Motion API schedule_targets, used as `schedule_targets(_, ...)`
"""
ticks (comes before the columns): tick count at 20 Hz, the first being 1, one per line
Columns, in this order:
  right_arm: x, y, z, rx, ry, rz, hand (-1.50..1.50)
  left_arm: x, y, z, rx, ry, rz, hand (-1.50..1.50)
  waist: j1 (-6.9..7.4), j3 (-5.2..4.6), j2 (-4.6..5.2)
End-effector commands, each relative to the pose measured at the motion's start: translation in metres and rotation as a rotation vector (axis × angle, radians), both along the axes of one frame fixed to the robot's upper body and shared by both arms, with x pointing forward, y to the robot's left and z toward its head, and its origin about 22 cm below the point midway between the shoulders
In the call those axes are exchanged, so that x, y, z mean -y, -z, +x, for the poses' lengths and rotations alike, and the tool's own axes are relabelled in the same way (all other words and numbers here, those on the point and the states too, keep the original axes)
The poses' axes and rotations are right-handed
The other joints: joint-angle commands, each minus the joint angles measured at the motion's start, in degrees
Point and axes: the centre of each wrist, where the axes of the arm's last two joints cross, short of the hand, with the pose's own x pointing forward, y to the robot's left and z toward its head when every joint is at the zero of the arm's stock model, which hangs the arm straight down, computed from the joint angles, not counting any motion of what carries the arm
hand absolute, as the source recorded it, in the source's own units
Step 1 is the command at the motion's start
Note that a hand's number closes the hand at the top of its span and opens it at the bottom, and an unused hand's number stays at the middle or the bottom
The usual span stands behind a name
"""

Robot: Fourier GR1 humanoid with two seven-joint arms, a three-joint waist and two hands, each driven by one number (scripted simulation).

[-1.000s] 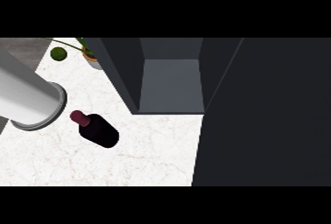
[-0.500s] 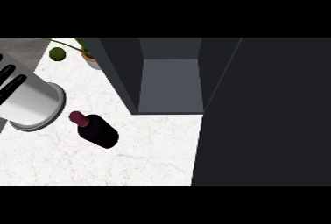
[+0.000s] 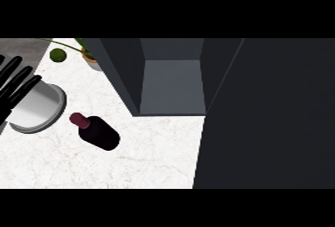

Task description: Pick up the wine, place it into the cabinet and close the cabinet

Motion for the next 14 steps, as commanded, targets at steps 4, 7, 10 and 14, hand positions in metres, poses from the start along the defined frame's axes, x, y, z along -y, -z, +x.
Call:
schedule_targets(4,0.002,-0.007,-0.022,0.016,-0.054,0.036,-1.50,0.011,0.038,-0.001,-0.042,-0.007,0.062,-1.50,0.32,-0.01,0.02)
schedule_targets(7,0.005,0.002,-0.037,0.016,-0.081,0.036,-1.50,-0.005,0.054,0.004,-0.062,-0.003,0.070,-1.50,0.00,0.00,0.03)
schedule_targets(10,0.001,-0.015,-0.026,0.003,-0.094,0.032,-1.50,-0.007,0.074,0.007,-0.102,-0.014,0.079,-1.50,-0.13,-0.06,0.01)
schedule_targets(14,0.012,-0.005,-0.028,0.024,-0.090,0.012,-1.50,0.001,0.084,0.018,-0.098,-0.038,0.082,-1.50,-0.22,0.03,0.14)
